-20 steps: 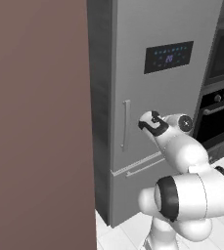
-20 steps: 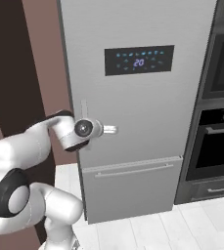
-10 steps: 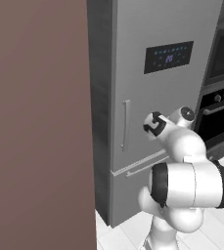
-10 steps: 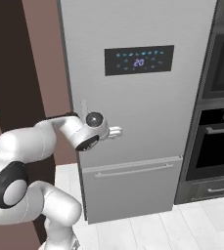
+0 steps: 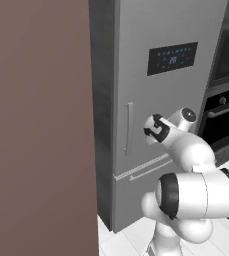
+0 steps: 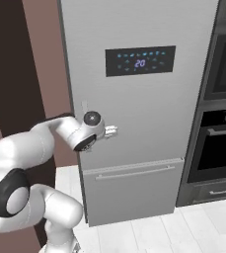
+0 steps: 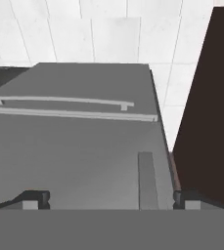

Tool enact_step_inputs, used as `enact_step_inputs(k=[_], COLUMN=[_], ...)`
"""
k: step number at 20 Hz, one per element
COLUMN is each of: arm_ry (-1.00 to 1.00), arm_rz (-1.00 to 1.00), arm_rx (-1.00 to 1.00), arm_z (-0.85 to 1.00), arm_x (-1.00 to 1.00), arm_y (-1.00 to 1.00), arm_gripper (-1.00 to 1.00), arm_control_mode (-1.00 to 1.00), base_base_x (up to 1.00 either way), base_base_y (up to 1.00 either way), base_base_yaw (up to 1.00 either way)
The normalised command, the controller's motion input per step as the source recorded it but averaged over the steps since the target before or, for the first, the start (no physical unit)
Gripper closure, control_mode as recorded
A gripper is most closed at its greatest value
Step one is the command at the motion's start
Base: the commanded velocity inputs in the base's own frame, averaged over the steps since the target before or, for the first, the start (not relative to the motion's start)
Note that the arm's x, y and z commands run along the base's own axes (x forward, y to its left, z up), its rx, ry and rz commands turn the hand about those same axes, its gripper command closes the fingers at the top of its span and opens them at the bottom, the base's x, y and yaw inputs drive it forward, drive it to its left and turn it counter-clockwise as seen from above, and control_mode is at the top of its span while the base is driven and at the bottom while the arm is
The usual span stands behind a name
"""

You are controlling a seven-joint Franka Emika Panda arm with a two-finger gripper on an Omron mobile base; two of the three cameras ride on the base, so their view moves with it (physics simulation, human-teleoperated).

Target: Place one of the steaks on the plate and the other in the bowl. Then place the bowl in the fridge.

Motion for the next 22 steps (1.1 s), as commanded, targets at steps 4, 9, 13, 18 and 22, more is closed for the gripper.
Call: enact_step_inputs(k=[4, 9, 13, 18, 22], arm_ry=[0.01, 0.01, 0.01, 0.0, -0.02], arm_rz=[0.01, 0.0, 0.0, 0.01, 0.04], arm_rx=[0.09, 0.16, 0.23, 0.25, 0.16], arm_z=[0.03, 0.19, 0.4, 0.49, 0.2], arm_x=[-0.01, -0.02, 0.0, 0.0, 0.0], arm_y=[0.43, 0.24, 0.0, 0.0, 0.08], arm_gripper=[-1.0, -1.0, -1.0, -1.0, -1.0], arm_control_mode=[-1.0, -1.0, -1.0, -1.0, -1.0], base_base_x=[0.0, 0.0, 0.0, 0.0, 0.0], base_base_y=[0.0, 0.0, 0.0, 0.0, 0.0], base_base_yaw=[0.0, 0.0, 0.0, 0.0, 0.0])
